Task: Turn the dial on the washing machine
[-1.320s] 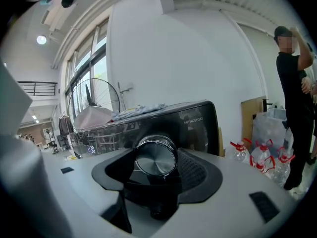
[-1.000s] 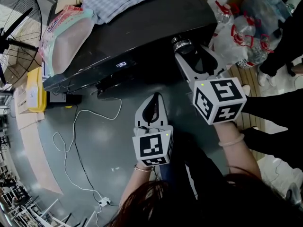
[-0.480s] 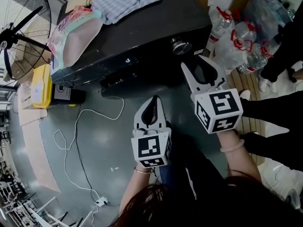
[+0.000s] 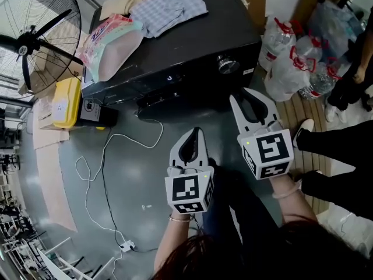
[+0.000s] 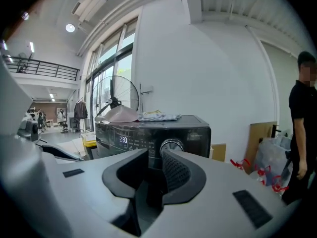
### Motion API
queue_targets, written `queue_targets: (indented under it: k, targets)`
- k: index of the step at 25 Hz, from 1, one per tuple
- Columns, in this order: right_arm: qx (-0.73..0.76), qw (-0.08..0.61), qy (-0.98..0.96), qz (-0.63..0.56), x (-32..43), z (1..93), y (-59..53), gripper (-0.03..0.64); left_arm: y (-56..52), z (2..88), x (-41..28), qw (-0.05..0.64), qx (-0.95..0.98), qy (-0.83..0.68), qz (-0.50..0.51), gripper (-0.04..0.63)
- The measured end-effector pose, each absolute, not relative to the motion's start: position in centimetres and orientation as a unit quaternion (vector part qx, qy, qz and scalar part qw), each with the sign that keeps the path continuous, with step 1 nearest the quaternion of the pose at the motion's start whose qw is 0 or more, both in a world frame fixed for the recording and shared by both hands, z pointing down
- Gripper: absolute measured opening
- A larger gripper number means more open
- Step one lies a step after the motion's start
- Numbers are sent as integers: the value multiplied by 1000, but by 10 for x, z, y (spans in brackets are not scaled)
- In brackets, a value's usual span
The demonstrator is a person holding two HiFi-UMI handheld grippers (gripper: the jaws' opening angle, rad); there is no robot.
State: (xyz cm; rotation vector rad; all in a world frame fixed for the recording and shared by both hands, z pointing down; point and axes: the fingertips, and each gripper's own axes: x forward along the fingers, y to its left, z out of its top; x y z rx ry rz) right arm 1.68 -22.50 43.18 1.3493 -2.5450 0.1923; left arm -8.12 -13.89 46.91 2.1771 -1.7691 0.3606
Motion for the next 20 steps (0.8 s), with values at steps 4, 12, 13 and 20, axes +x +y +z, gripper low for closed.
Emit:
queue_targets:
  k: [4, 12, 13, 20]
  targets:
    - [462, 115, -877, 70, 19, 420, -215, 84, -133, 453, -75, 153, 762, -616, 126, 14]
    - [467, 105, -875, 71, 29, 391, -200, 44, -130, 418, -68, 160, 760, -619, 116, 14]
    - [469, 104, -874, 74, 30, 388, -198, 43, -129, 414, -70, 163, 758, -621, 112, 14]
    - [470, 106, -873, 76, 32, 360, -174, 29, -115, 385, -74, 167, 752, -629, 106, 14]
